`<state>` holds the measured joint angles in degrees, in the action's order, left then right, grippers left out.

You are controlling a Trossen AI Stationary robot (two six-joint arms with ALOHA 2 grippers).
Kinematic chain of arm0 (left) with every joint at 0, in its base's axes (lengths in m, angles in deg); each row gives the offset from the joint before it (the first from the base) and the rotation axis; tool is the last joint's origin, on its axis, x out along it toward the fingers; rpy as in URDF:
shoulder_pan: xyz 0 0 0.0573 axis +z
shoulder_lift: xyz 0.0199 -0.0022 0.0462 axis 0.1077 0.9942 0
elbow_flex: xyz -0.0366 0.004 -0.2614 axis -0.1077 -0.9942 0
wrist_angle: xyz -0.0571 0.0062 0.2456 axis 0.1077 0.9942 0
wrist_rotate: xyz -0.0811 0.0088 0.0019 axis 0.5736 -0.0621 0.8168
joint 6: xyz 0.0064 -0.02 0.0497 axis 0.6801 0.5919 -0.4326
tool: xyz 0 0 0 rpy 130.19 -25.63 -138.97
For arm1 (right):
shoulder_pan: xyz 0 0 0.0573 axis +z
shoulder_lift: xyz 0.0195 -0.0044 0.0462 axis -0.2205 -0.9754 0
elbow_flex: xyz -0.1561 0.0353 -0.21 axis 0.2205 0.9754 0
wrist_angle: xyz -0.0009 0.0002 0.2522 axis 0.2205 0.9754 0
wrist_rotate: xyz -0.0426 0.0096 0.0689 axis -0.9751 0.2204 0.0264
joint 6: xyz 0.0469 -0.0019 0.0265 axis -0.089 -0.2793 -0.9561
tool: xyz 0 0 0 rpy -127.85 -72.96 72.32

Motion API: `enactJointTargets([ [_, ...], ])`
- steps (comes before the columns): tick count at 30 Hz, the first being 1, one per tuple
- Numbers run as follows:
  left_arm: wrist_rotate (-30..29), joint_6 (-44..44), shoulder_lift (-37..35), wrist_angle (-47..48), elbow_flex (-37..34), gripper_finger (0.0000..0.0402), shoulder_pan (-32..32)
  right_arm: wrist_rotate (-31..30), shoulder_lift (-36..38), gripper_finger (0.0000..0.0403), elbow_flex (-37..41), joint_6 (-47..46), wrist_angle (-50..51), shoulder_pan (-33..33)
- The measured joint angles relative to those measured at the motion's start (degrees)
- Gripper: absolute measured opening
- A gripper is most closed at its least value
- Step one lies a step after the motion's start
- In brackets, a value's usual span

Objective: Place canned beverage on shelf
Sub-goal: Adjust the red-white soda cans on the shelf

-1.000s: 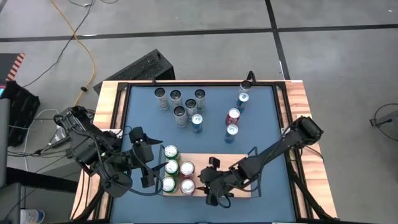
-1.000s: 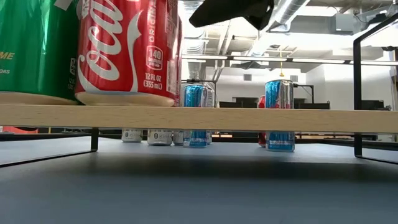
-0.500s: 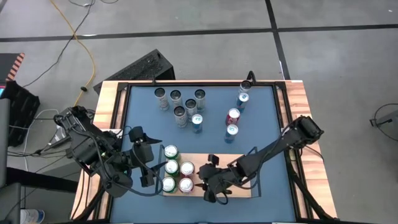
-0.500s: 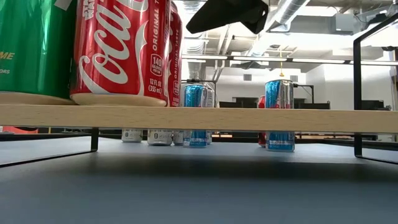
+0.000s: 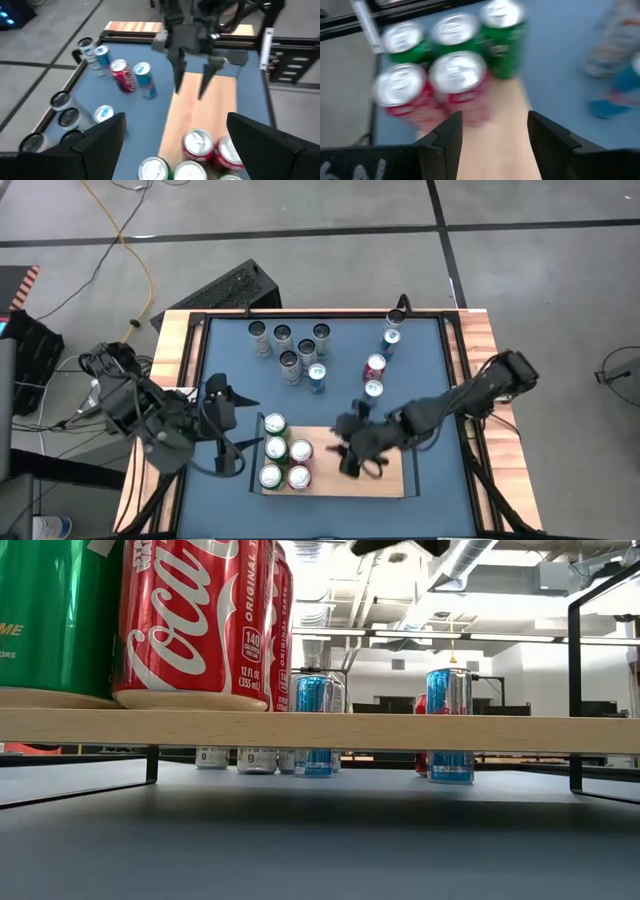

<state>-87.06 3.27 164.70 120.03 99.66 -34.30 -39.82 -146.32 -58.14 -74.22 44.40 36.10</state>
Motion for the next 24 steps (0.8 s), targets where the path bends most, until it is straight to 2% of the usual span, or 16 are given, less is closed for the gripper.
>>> enactJointTargets([
  [6,0.42,-0.86,0.04,-0.45,0.00,0.0332,3.30,3.60,1.12,0.0204,-0.02,8.70,5.37,-4.16],
  [9,0.35,-0.84,0.06,-1.34,0.00,0.0332,5.12,7.42,-0.63,0.0205,0.00,11.45,3.92,-4.35],
  [17,0.35,-0.54,0.07,-1.25,0.00,0.0332,6.99,11.14,-7.03,0.0205,0.04,14.11,-1.13,-2.68],
  [24,0.88,-0.70,0.07,-1.13,0.00,0.0332,7.14,11.22,-7.91,0.0204,0.00,15.26,-5.45,-3.36],
])
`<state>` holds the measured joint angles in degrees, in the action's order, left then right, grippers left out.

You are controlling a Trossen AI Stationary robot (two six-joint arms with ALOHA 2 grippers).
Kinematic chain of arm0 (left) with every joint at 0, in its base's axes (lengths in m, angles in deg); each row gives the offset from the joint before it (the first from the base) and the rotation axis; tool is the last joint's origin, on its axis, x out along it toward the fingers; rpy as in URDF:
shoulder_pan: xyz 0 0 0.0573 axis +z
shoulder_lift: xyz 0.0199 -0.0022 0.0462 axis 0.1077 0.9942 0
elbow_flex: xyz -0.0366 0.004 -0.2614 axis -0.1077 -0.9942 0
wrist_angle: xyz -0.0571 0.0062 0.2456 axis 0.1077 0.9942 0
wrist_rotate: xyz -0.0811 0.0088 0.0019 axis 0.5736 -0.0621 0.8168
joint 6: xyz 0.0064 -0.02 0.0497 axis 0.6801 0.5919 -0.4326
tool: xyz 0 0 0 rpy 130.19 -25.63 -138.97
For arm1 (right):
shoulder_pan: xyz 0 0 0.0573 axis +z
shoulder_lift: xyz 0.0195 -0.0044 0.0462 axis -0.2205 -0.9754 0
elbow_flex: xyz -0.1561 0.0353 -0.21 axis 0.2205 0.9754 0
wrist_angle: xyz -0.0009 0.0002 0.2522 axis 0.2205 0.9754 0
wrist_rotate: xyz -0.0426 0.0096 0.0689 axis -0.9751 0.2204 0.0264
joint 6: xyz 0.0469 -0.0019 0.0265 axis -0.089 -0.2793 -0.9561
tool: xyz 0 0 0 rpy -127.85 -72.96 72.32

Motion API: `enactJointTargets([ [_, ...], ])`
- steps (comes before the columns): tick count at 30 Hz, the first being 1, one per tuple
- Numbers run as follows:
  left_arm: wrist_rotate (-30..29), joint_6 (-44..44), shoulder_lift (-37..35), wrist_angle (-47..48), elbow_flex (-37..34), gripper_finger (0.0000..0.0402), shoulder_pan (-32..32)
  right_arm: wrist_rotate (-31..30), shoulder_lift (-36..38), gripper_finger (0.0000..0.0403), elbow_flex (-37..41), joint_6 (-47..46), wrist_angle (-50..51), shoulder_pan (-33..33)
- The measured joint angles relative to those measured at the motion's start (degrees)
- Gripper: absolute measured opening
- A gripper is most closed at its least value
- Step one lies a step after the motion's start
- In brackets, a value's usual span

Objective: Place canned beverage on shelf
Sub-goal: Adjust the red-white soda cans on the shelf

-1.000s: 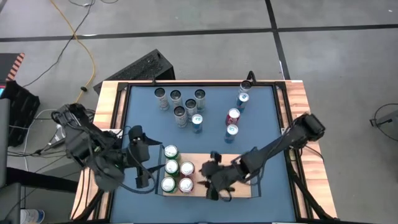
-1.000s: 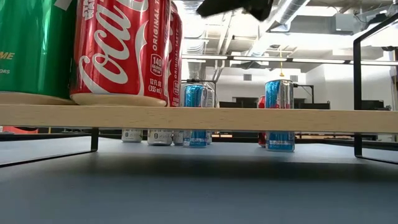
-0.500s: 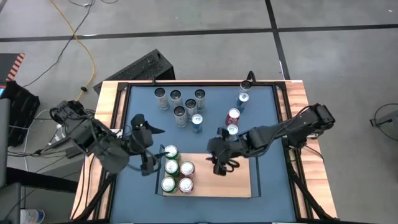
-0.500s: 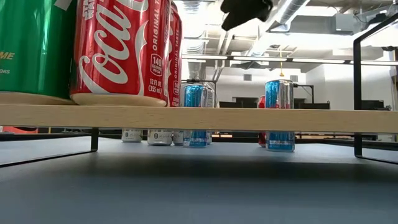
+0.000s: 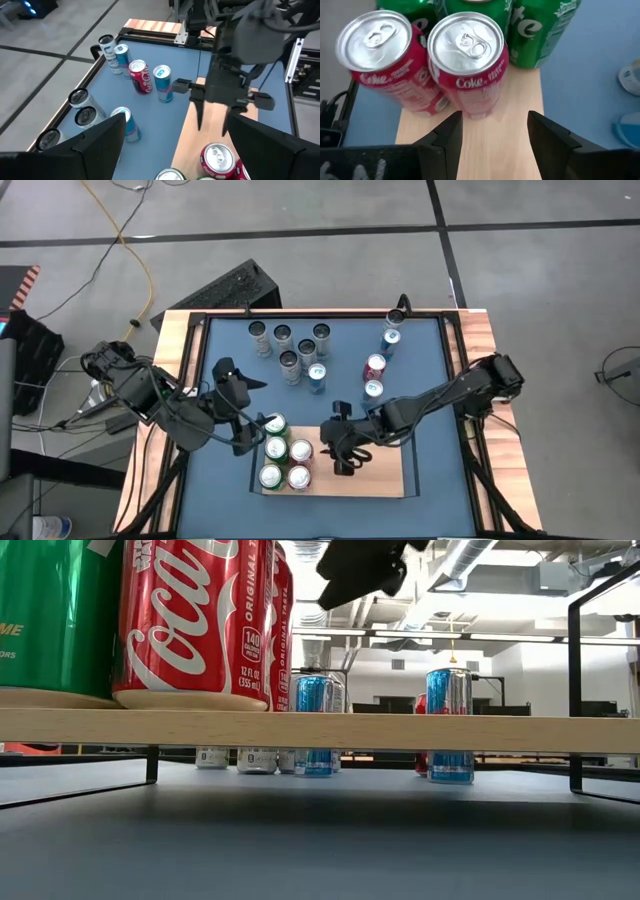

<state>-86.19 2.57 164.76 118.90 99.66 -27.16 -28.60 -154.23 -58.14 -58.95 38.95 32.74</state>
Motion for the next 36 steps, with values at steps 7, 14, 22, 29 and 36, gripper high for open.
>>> enactJointTargets([
  [7,0.90,0.18,0.02,0.17,0.00,0.0332,-0.02,1.32,-1.39,0.0204,0.07,1.03,-2.04,0.02],
  [14,0.90,0.06,0.02,0.48,0.00,0.0332,-0.04,1.27,-1.26,0.0204,0.00,1.30,-3.85,-0.35],
  [22,0.90,-0.13,0.02,0.49,0.00,0.0332,-0.04,1.29,-1.26,0.0204,0.00,3.74,-6.42,-0.99],
  [29,0.90,-0.15,0.02,0.47,0.00,0.0332,-0.04,2.52,-1.26,0.0204,0.00,4.62,-6.54,-1.42],
  [36,0.88,-0.13,0.02,0.43,-0.02,0.0332,-0.04,2.75,-1.26,0.0204,0.00,5.95,-7.07,-1.42],
])
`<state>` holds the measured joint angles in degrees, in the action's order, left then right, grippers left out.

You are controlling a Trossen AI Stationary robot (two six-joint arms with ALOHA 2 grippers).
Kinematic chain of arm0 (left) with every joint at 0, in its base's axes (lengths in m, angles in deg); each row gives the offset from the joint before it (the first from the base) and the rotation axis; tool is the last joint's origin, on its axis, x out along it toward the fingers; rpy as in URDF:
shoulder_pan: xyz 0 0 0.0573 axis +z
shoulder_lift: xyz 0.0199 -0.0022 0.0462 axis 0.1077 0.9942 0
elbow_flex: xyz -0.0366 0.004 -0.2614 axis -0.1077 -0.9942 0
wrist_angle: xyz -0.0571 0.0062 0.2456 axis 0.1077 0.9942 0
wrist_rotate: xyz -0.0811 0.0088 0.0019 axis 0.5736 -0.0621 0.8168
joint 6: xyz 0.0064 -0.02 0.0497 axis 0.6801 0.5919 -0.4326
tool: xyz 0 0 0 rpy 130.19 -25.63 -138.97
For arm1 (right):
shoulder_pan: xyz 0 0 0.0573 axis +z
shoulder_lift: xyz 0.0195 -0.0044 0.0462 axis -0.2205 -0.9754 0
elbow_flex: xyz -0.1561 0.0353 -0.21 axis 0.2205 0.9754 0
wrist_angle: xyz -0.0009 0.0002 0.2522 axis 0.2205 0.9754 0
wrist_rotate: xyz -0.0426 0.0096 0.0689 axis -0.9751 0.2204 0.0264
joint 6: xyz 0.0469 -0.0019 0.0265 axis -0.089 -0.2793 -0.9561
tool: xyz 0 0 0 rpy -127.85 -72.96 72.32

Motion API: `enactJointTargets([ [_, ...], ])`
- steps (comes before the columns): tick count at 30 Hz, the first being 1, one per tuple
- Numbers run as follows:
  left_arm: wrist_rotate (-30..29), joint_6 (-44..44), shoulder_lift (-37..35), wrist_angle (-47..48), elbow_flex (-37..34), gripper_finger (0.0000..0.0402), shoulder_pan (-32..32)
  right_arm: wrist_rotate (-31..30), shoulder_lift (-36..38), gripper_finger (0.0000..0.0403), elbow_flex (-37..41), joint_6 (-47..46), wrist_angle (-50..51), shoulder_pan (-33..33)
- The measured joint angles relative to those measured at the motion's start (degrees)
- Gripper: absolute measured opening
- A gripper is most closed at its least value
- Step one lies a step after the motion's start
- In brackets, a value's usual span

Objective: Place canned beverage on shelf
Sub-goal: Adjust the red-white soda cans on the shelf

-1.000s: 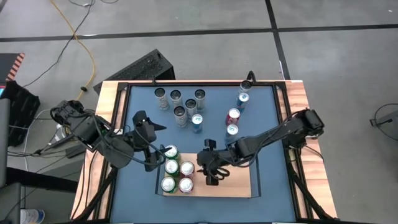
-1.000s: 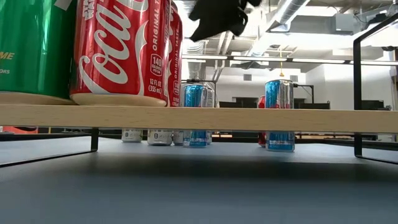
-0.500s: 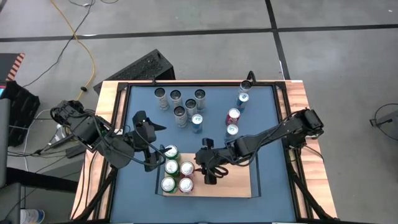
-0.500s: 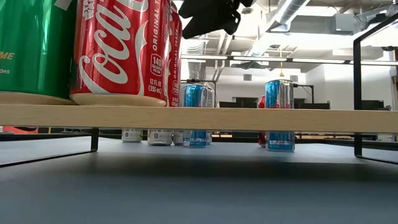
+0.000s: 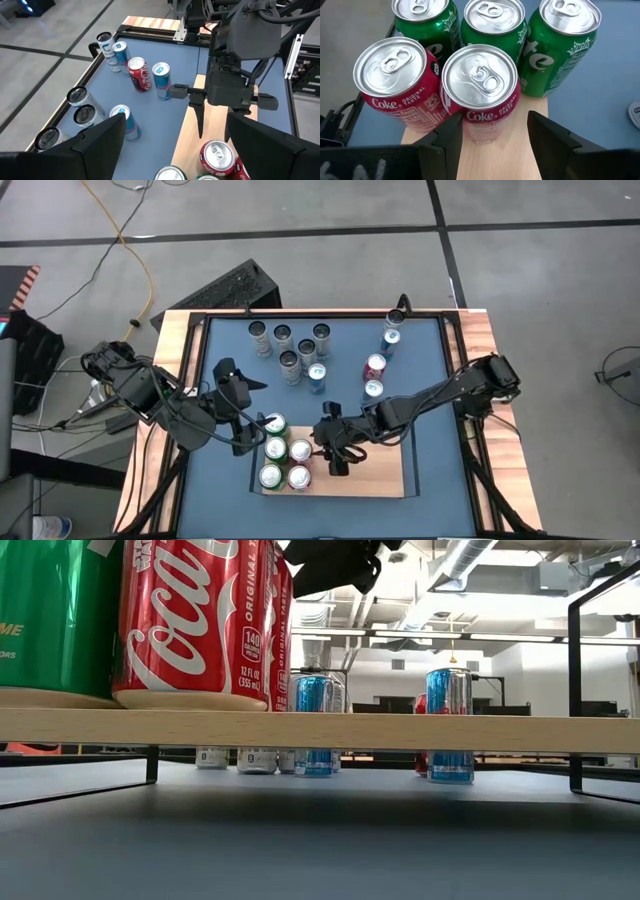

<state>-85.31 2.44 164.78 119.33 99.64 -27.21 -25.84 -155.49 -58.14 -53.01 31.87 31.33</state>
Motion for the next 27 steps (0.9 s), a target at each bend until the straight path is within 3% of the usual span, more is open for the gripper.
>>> enactJointTargets([
  [20,-0.06,0.61,0.02,-0.07,-0.02,0.0332,0.00,2.73,-1.50,0.0204,-0.02,1.37,-2.48,0.00],
  [27,-0.28,0.66,0.02,-0.89,-0.02,0.0332,-0.01,1.26,1.01,0.0205,0.02,1.03,1.64,0.03],
])
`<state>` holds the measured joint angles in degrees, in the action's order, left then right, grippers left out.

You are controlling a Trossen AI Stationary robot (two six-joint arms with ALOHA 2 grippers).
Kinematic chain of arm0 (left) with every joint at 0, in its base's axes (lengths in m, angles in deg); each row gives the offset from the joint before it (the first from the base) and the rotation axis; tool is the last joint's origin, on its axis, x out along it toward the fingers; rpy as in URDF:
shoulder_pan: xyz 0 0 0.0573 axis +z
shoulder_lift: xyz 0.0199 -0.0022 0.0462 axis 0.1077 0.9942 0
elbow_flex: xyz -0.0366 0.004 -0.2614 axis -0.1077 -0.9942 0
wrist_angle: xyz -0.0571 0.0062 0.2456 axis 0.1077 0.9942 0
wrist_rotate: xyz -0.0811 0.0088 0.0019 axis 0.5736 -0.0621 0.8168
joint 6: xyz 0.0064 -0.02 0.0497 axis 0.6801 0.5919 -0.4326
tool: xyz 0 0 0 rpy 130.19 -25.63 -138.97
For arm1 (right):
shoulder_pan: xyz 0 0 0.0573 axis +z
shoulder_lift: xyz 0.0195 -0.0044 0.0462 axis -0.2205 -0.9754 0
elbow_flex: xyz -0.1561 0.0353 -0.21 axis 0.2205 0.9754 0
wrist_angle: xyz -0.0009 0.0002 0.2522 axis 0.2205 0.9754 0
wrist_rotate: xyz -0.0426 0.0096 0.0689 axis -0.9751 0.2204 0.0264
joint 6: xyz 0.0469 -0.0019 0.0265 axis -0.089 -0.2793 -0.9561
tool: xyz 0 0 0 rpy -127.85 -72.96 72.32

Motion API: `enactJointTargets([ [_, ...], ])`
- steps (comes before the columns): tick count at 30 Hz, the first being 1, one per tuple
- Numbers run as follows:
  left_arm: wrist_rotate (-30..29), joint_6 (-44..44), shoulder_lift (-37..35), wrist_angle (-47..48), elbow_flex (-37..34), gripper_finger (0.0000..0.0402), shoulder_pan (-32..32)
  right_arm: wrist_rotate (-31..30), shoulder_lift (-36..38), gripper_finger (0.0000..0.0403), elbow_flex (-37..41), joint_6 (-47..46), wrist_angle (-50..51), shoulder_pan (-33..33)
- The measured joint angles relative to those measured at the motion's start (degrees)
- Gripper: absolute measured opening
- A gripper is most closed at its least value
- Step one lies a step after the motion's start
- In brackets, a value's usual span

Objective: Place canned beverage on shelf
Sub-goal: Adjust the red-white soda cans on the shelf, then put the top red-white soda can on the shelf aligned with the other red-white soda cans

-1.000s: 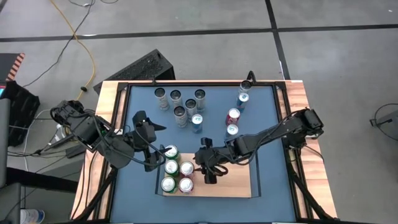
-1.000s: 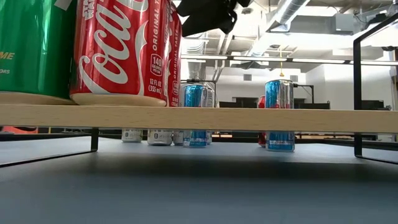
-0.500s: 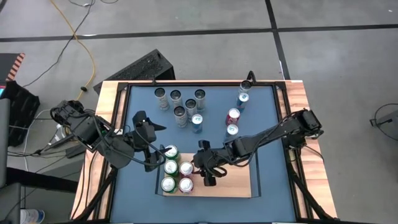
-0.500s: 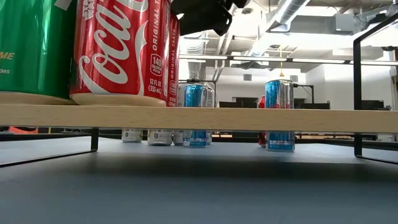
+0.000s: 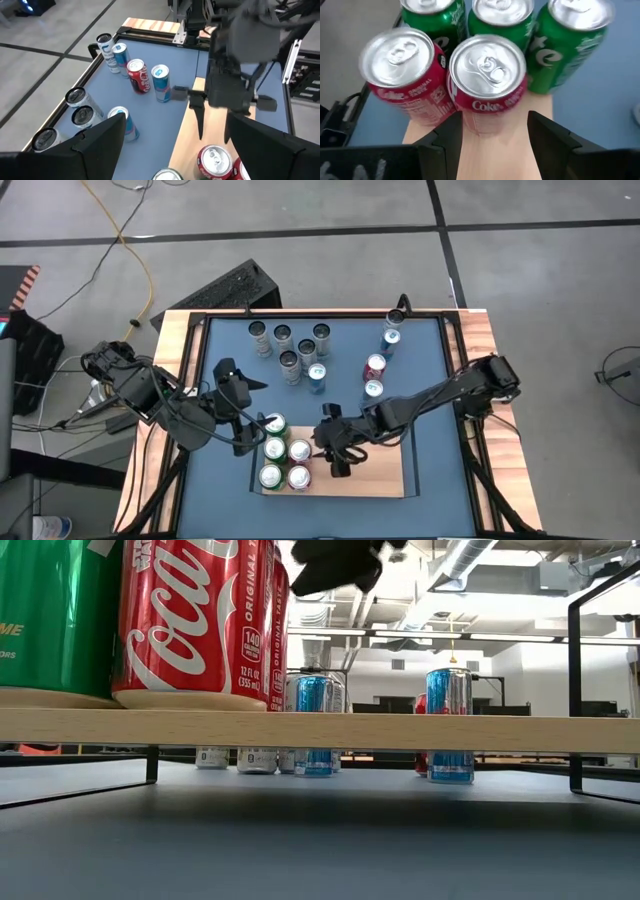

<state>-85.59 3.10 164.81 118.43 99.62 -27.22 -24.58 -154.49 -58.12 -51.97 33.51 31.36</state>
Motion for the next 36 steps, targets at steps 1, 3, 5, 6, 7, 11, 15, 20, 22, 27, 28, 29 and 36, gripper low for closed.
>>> enactJointTargets([
  [1,0.03,0.01,0.00,-0.15,0.00,0.0332,0.01,-0.02,1.08,0.0204,0.00,0.00,1.06,-0.14],
  [3,0.00,0.00,0.00,-0.16,0.00,0.0332,0.01,-0.11,3.21,0.0204,-0.02,0.00,2.82,-0.73],
  [5,0.00,0.02,0.00,-0.16,0.00,0.0332,0.03,-2.12,5.36,0.0204,-0.04,-0.31,5.59,-1.72],
  [6,0.00,0.00,0.00,-0.24,0.00,0.0332,0.24,-4.17,6.71,0.0204,-0.02,-0.99,8.01,-2.32],
  [7,0.01,0.00,0.00,-0.40,0.00,0.0332,0.41,-6.65,8.07,0.0204,0.00,-1.66,10.31,-3.20],
  [11,0.01,0.00,0.00,-1.44,0.00,0.0332,1.54,-13.81,15.03,0.0204,-0.02,-5.91,22.49,-8.40],
  [15,0.26,0.00,0.00,-1.42,0.00,0.0332,3.23,-12.73,19.60,0.0205,-0.07,-8.89,36.56,-15.31],
  [20,0.25,-0.01,0.00,-1.45,0.00,0.0332,5.08,-10.25,22.62,0.0205,-0.04,-0.37,50.07,-21.30],
  [22,0.32,-0.01,0.00,-1.45,0.00,0.0332,5.66,-9.72,23.48,0.0212,-0.02,3.26,51.72,-23.11],
  [27,0.31,-0.02,0.00,-1.36,0.00,0.0332,6.71,-4.29,24.87,0.0259,-0.02,10.83,50.44,-27.61],
  [28,0.31,-0.02,0.00,-1.32,0.00,0.0332,6.89,-3.76,24.89,0.0270,-0.02,11.98,49.67,-28.43],
  [29,0.28,-0.02,0.00,-1.32,0.00,0.0332,7.10,-3.04,24.81,0.0281,-0.02,13.43,48.93,-29.35],
  [36,0.26,-0.02,0.00,-1.27,0.00,0.0332,8.61,5.64,23.61,0.0320,7.98,22.61,40.83,-34.57],
])
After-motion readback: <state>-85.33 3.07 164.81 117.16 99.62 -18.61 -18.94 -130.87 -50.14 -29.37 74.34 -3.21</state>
